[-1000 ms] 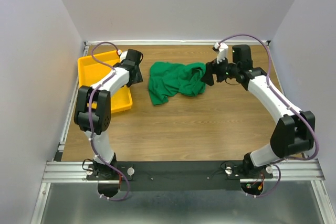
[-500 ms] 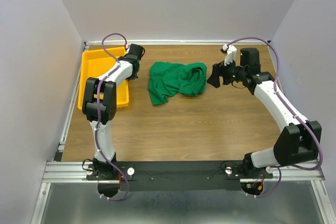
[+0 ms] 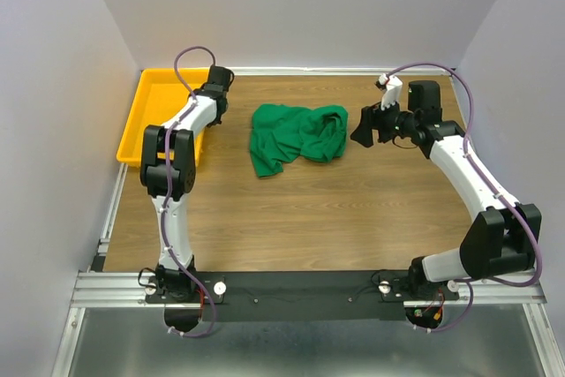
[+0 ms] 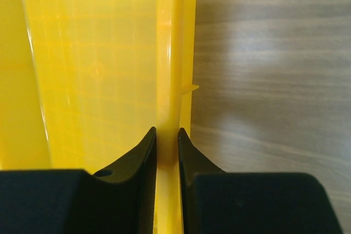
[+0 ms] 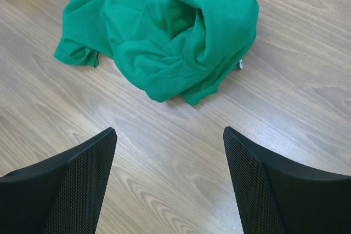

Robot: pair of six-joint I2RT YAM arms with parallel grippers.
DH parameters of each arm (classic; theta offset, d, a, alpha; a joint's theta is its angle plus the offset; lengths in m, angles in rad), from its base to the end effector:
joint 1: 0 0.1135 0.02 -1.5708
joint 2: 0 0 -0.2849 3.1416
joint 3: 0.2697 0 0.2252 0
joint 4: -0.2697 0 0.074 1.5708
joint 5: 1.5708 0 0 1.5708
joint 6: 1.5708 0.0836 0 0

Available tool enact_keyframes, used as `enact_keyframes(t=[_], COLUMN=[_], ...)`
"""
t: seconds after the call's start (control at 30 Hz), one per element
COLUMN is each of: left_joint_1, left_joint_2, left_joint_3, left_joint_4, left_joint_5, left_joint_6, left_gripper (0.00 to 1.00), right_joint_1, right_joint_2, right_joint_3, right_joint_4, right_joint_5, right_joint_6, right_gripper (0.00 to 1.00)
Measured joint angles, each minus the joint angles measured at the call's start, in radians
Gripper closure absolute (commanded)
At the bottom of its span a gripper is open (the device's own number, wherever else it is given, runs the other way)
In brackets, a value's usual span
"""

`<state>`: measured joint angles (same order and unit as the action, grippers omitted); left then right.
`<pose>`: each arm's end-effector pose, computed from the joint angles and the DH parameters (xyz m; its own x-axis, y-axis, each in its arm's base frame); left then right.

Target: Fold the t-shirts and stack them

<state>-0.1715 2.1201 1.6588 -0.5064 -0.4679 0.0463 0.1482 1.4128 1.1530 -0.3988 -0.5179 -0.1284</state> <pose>0.4736 -0.0438 0.1912 -0.8152 0.1831 -0.5494 -0.0621 0.9156 0.3973 0.3068 0.0876 0.3073 -0.5343 -0.1922 -0.8231 -0.5888 0.7834 0.1992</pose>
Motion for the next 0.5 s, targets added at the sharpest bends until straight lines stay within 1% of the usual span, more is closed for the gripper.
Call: enact_keyframes(t=[0.07, 0.2, 0.3, 0.33, 0.37, 0.4, 0.43, 0.5], left_joint_1=[0.017, 0.035, 0.034, 0.028, 0.018, 0.01, 0.0, -0.014], left_joint_2=[0.017, 0.027, -0.023, -0.062, -0.129, -0.182, -0.257, -0.474], left_joint_3=[0.033, 0.097, 0.104, 0.086, 0.062, 0.035, -0.018, -0.18], left_joint_4=[0.001, 0.006, 0.018, 0.035, 0.042, 0.069, 0.111, 0.186], left_joint_5=[-0.001, -0.003, 0.01, 0.023, 0.041, 0.058, 0.089, 0.184], left_joint_6=[0.009, 0.009, 0.0, -0.004, -0.007, -0.011, -0.012, -0.04], left_gripper=[0.5, 0.45, 0.41, 0.39, 0.32, 0.29, 0.24, 0.24], right_joint_1=[-0.002, -0.005, -0.006, -0.006, -0.006, -0.006, -0.006, -0.006], right_joint_2=[0.0, 0.0, 0.002, 0.003, 0.009, 0.017, 0.035, 0.076], right_joint_3=[0.0, 0.001, 0.002, 0.002, 0.005, 0.009, 0.019, 0.045], right_joint_4=[-0.003, -0.035, -0.071, -0.083, -0.097, -0.105, -0.115, -0.128], right_joint_5=[-0.006, -0.037, -0.049, -0.05, -0.051, -0.053, -0.055, -0.063], right_joint_6=[-0.002, -0.054, -0.109, -0.13, -0.147, -0.158, -0.167, -0.172], right_gripper=[0.13, 0.12, 0.12, 0.12, 0.12, 0.13, 0.13, 0.16])
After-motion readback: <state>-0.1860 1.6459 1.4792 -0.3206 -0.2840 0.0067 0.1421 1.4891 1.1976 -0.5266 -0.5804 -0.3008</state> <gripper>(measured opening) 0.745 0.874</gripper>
